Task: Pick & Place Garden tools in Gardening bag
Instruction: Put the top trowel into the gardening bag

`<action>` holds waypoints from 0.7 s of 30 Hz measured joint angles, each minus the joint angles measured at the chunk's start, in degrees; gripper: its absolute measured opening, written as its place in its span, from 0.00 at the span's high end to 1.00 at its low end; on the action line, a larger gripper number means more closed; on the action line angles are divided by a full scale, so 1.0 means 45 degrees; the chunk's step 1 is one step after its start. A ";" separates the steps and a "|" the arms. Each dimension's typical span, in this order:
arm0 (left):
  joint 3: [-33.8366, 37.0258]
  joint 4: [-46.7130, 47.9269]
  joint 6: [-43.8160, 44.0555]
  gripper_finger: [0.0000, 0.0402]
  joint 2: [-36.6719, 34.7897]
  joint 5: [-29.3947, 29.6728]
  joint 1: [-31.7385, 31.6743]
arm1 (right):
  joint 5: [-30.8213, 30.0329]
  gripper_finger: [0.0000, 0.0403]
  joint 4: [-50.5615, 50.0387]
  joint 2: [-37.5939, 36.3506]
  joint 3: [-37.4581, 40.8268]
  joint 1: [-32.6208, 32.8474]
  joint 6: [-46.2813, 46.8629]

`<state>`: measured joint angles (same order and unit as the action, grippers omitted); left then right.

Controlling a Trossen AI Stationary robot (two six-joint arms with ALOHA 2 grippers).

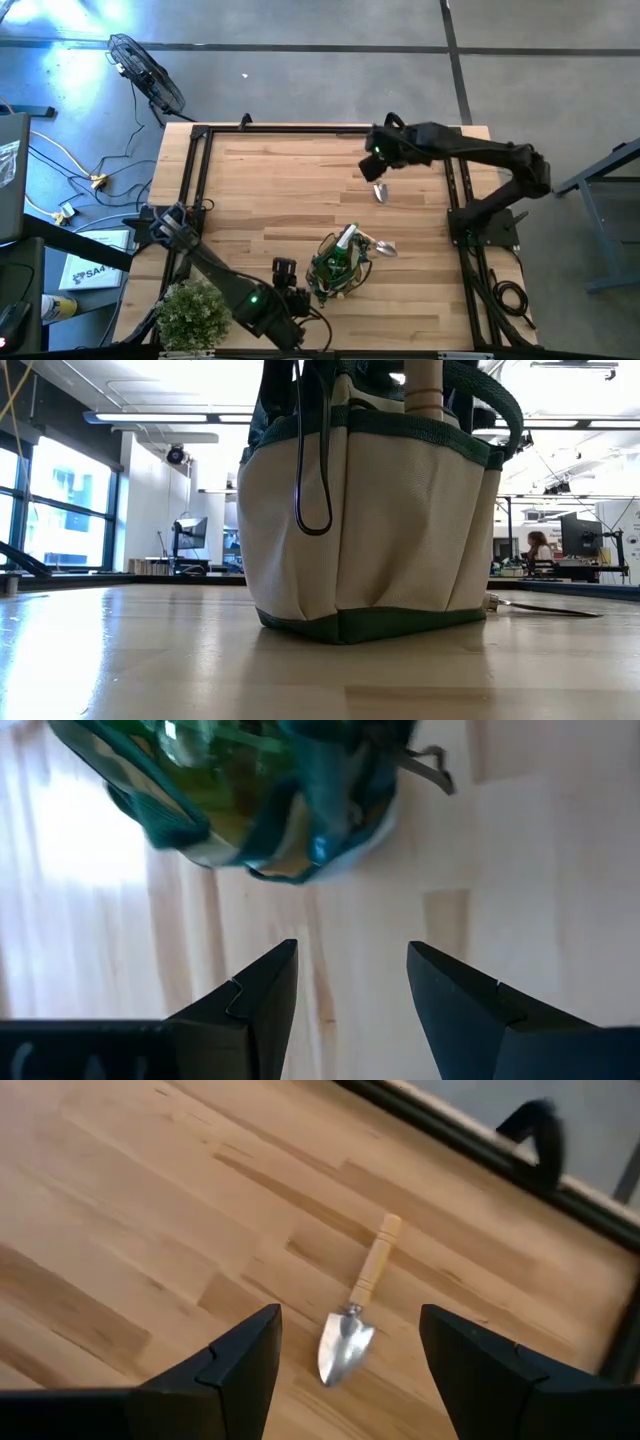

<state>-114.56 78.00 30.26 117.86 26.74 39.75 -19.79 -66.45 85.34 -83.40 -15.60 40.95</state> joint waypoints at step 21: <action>0.0000 0.1174 0.2717 0.55 0.0000 0.1157 0.0844 | 0.3469 0.43 0.0533 0.3970 0.0010 -0.4054 -0.1930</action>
<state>-114.56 83.29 42.48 117.86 31.95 43.55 -4.18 -64.05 103.21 -83.35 -33.85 32.26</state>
